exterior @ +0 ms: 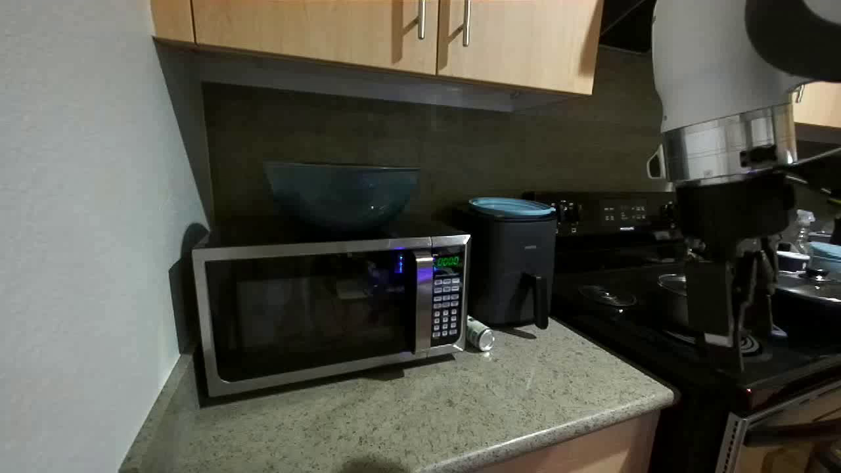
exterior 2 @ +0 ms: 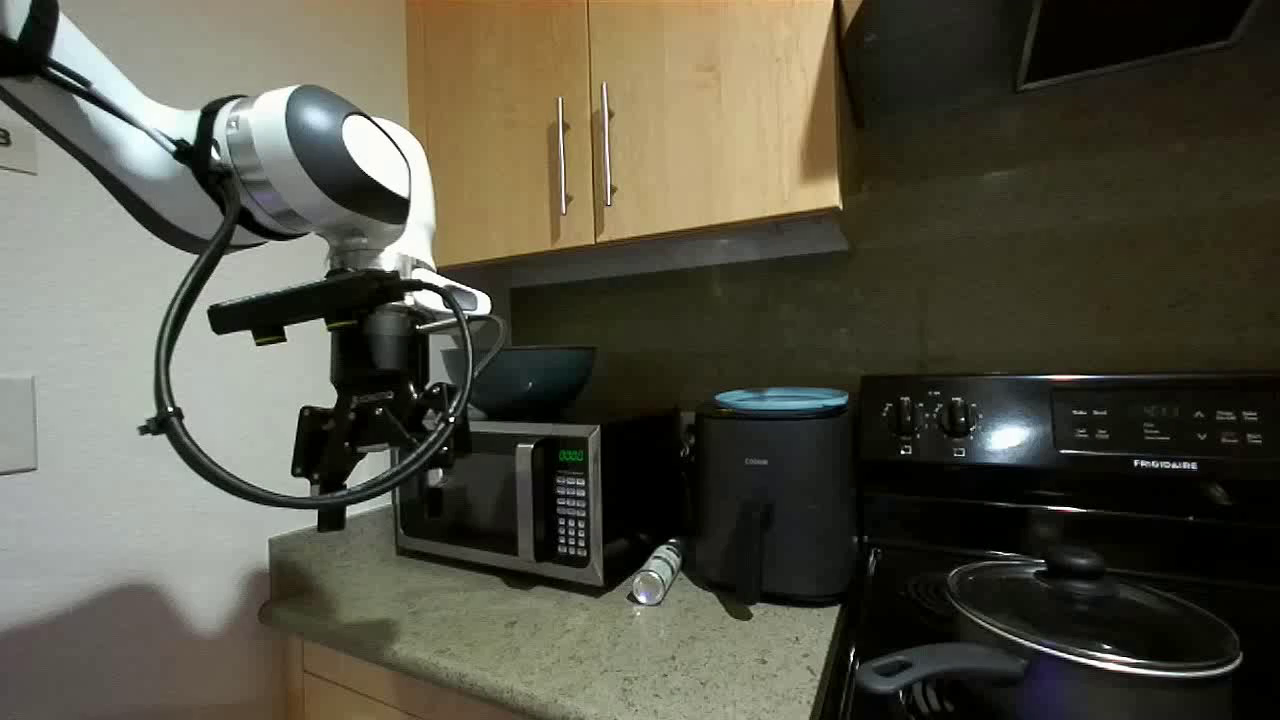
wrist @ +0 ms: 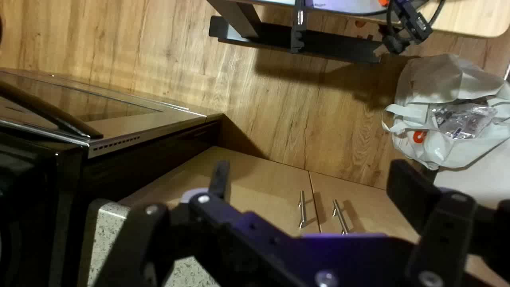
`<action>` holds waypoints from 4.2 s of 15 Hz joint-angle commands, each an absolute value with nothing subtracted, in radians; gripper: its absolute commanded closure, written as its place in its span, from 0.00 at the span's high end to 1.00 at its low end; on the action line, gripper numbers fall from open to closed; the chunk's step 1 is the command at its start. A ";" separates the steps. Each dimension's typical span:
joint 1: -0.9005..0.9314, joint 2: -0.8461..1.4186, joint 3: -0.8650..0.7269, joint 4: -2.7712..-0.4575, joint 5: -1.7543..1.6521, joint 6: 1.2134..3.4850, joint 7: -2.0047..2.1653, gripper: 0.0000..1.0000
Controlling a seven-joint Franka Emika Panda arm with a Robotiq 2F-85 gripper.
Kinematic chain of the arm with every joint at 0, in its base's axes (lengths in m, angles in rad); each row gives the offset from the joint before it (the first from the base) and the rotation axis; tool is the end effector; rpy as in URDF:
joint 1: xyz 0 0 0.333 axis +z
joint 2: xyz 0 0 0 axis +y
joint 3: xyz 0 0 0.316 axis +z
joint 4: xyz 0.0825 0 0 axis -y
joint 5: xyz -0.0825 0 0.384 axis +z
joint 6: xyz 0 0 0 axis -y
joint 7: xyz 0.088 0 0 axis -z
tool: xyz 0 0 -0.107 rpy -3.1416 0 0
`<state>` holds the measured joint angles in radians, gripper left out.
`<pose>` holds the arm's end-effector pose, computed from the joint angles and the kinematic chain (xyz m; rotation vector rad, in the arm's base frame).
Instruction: Remove the blue plate from the top of the air fryer and put it in the blue bowl, place the bowl on top of the air fryer
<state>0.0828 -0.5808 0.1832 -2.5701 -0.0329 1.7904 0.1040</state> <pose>0.3345 0.0884 0.4366 2.9587 0.1964 -0.2709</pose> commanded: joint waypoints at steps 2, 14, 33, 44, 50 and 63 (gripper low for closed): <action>0.097 -0.579 0.171 -2.569 -0.039 1.789 0.111 1.00; -0.042 -0.521 0.182 -2.535 -0.255 2.230 0.300 1.00; -0.313 -0.096 0.204 -2.231 -0.714 2.569 1.013 1.00; -0.222 -0.048 0.124 -2.177 -0.669 2.581 1.019 1.00; -0.111 0.135 0.029 -1.904 -0.784 2.591 1.227 1.00; -0.099 0.294 0.005 -1.691 -0.871 2.564 1.443 1.00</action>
<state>-0.1150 0.2508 0.0200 -1.7612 -0.8488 2.5838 1.3502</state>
